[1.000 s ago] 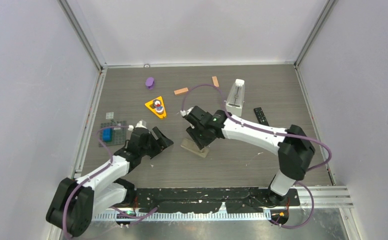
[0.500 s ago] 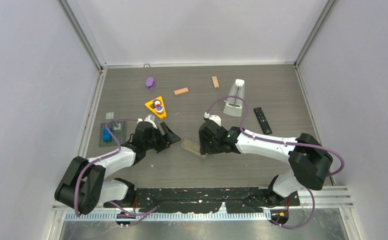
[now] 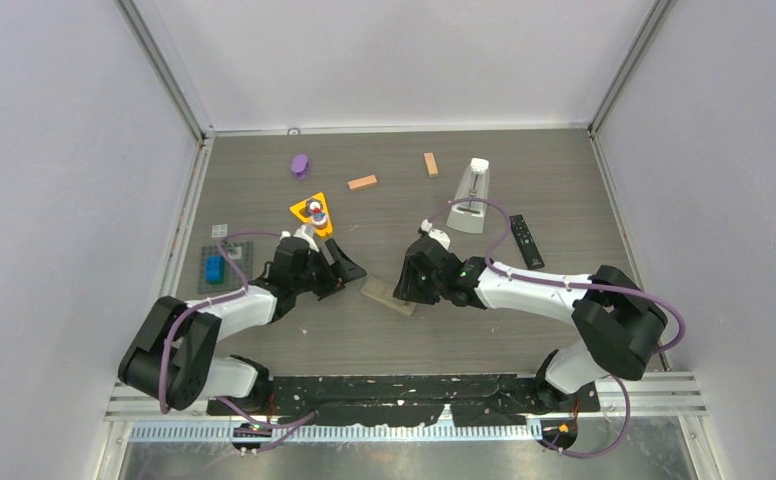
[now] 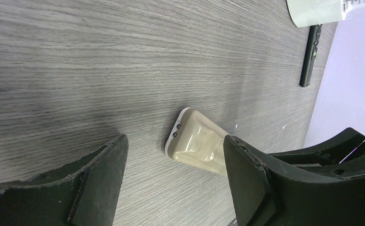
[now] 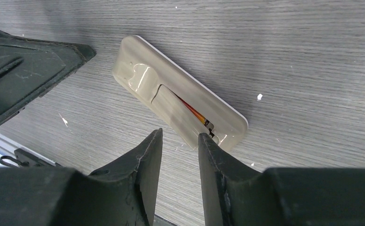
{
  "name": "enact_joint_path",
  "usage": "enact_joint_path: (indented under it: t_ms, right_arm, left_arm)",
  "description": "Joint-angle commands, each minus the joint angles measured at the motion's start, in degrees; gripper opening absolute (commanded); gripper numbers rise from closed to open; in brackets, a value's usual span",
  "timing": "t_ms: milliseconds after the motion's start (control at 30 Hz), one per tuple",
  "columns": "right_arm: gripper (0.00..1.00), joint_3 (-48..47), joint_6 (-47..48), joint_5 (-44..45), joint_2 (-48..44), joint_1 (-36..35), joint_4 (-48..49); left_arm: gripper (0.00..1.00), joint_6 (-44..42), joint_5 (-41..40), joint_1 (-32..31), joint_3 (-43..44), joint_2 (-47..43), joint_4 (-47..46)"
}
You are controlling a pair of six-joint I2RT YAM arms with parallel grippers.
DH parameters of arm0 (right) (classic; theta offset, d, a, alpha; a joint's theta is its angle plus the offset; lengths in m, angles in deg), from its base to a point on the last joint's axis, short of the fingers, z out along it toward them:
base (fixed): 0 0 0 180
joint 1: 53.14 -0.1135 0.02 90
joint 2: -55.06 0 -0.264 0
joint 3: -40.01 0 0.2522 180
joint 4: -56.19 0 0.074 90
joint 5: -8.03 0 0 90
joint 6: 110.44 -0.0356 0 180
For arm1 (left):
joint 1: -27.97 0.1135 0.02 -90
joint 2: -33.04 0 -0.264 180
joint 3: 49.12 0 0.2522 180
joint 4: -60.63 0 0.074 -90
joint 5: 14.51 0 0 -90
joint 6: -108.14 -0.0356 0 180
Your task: Load the batteries into the remote control
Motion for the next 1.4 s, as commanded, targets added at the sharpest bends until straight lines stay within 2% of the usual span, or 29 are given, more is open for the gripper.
enact_joint_path:
  t_ms: [0, 300, 667, 967, 1100, 1300, 1367]
  right_arm:
    - [0.4, 0.14, -2.17, 0.86, -0.47, 0.1, 2.7]
    - [0.51, 0.9, -1.06, 4.29, -4.34, 0.08, 1.13]
    - [0.47, 0.14, -3.59, 4.35, -2.03, -0.89, -2.12]
    - [0.5, -1.94, -2.98, 3.82, 0.19, -1.78, -3.44]
    - [0.46, -2.42, -2.76, 3.38, 1.18, -1.78, -2.46]
    - [0.26, -3.96, -1.66, 4.45, 2.04, -1.78, -2.8]
    - [0.22, -4.37, -1.4, 4.5, 2.6, -1.78, -3.09]
  left_arm:
    - [0.75, -1.61, 0.18, 0.26, 0.44, 1.95, 0.05]
    - [0.75, -1.36, 0.61, 0.18, -0.05, 3.57, -1.0]
    - [0.74, -0.3, 1.93, -0.09, -1.04, 5.08, -4.25]
    - [0.74, -0.03, 2.21, -0.18, -1.31, 5.47, -4.8]
    - [0.73, -0.03, 2.45, -0.26, -1.41, 5.41, -4.87]
    - [0.72, 0.06, 2.84, -0.44, -1.45, 5.94, -5.29]
    - [0.72, 0.17, 2.95, -0.47, -1.49, 6.06, -5.47]
